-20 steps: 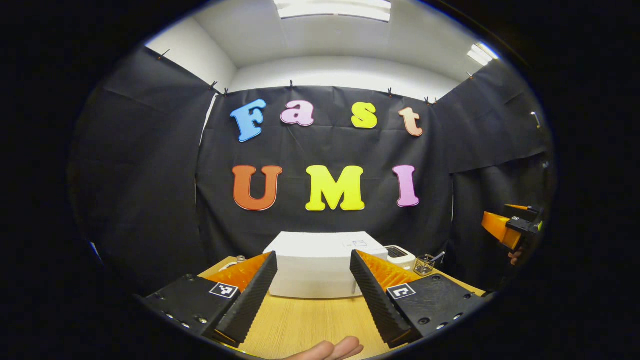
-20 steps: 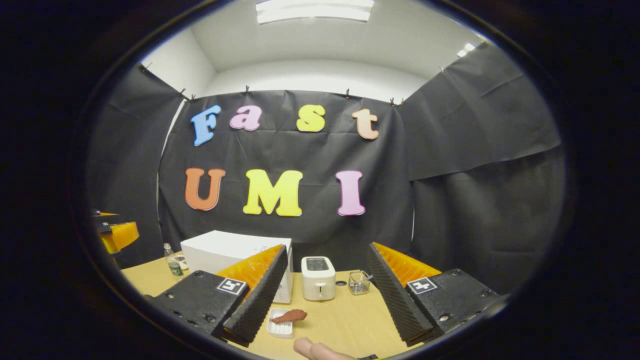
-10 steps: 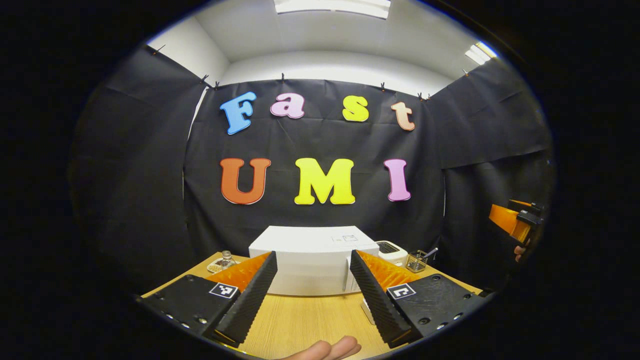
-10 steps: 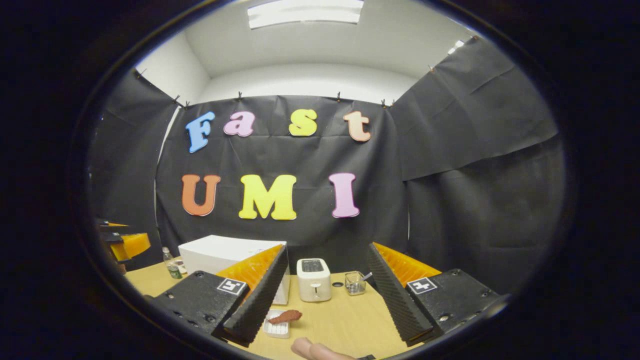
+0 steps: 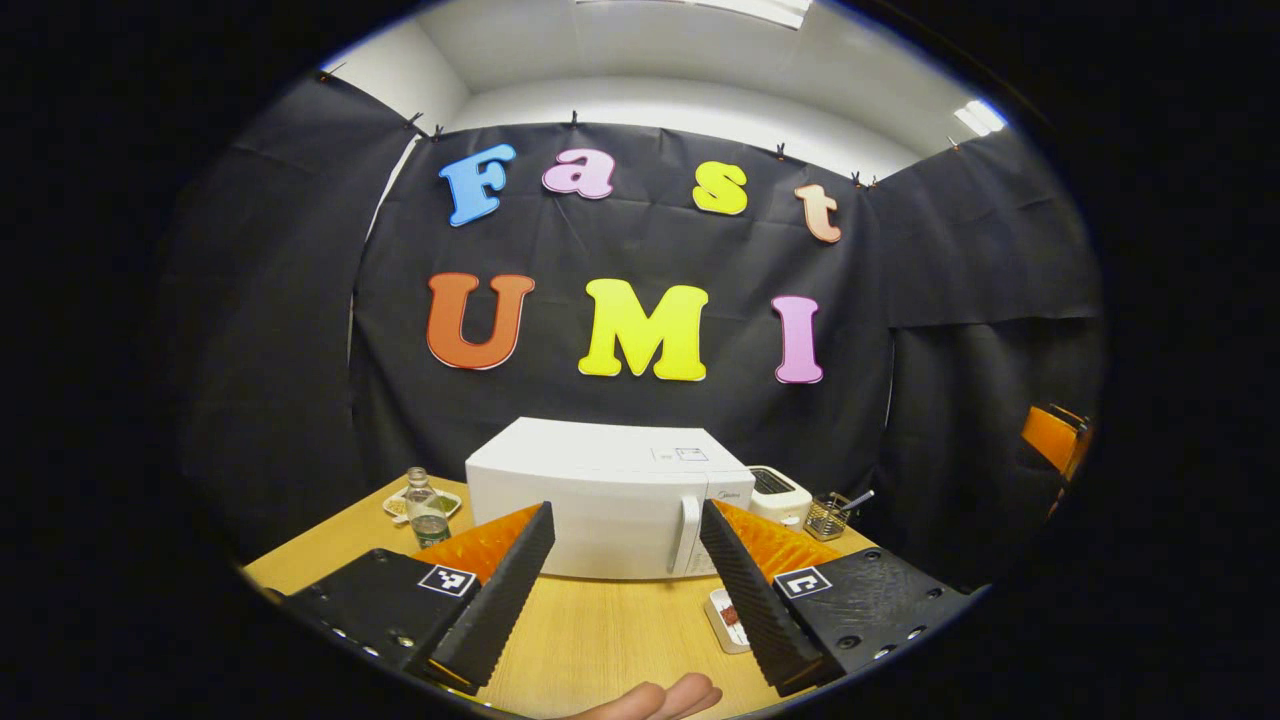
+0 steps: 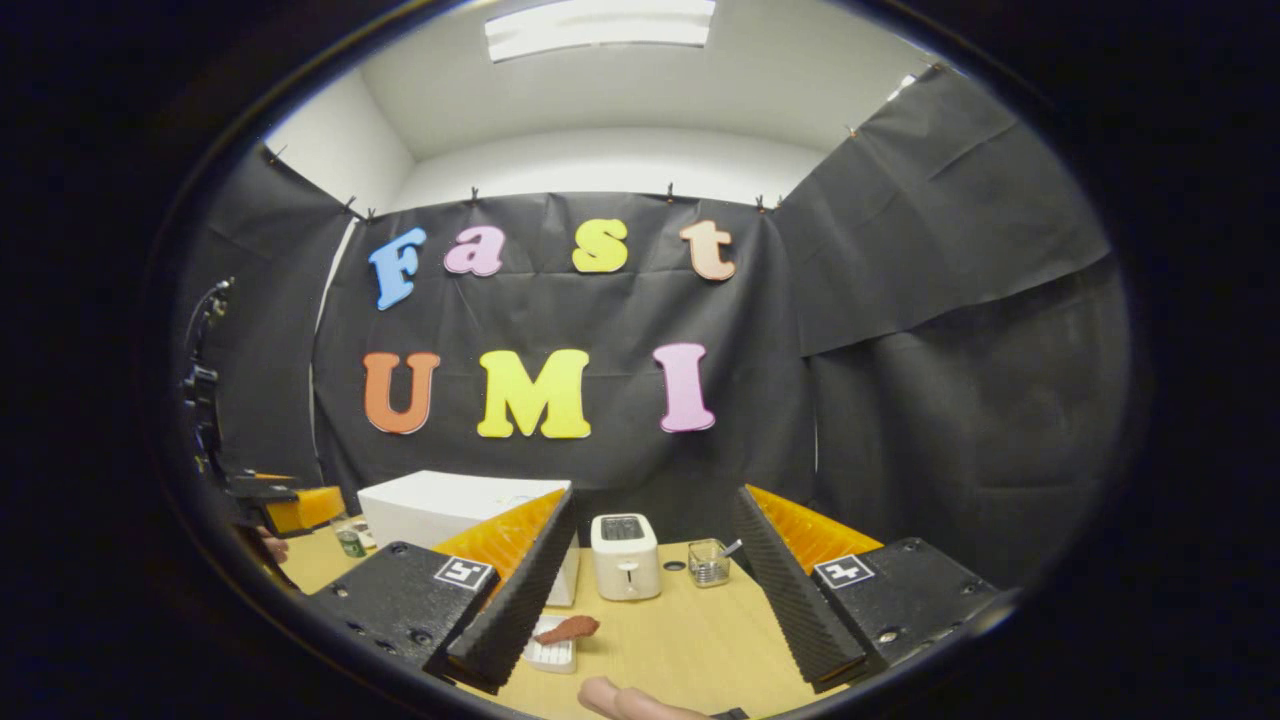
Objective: Open the microwave oven with the left hand, put the food in, and close the microwave oven.
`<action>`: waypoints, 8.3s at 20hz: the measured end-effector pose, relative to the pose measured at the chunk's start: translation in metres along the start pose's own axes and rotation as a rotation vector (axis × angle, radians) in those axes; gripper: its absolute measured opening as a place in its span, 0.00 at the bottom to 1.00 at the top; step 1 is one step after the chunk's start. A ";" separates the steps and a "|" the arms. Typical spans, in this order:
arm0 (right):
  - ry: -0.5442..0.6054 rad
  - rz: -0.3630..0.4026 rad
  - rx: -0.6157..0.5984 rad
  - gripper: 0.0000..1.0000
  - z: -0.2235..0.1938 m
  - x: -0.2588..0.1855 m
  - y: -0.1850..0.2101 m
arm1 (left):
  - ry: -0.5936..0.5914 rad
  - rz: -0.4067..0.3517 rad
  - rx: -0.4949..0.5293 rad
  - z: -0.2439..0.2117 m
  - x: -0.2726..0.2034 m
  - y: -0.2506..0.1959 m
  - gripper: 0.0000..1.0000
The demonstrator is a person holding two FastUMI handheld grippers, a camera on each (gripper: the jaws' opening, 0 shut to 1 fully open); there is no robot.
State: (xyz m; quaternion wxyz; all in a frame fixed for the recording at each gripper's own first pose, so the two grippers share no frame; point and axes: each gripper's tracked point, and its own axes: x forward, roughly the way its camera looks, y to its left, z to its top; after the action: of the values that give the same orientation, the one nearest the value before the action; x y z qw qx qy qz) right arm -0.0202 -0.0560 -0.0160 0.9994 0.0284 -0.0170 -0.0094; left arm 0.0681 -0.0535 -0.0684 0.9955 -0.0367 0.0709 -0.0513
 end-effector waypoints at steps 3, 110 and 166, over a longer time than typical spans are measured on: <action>-0.008 -0.012 -0.008 1.00 -0.002 -0.001 -0.007 | 0.018 -0.029 0.009 -0.016 0.031 -0.015 0.92; 0.663 0.319 -0.017 1.00 -0.254 0.124 0.067 | -0.036 0.151 -0.070 -0.066 -0.160 0.201 0.93; 0.248 0.428 -0.009 0.08 -0.288 0.242 0.449 | -0.205 0.160 0.028 -0.020 -0.182 0.219 0.93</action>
State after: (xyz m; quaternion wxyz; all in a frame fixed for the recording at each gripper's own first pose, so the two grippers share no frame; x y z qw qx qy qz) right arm 0.2394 0.4033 -0.2698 0.9732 0.0208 0.1003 0.2058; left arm -0.0929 0.1817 -0.0804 0.9988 -0.0221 -0.0294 0.0312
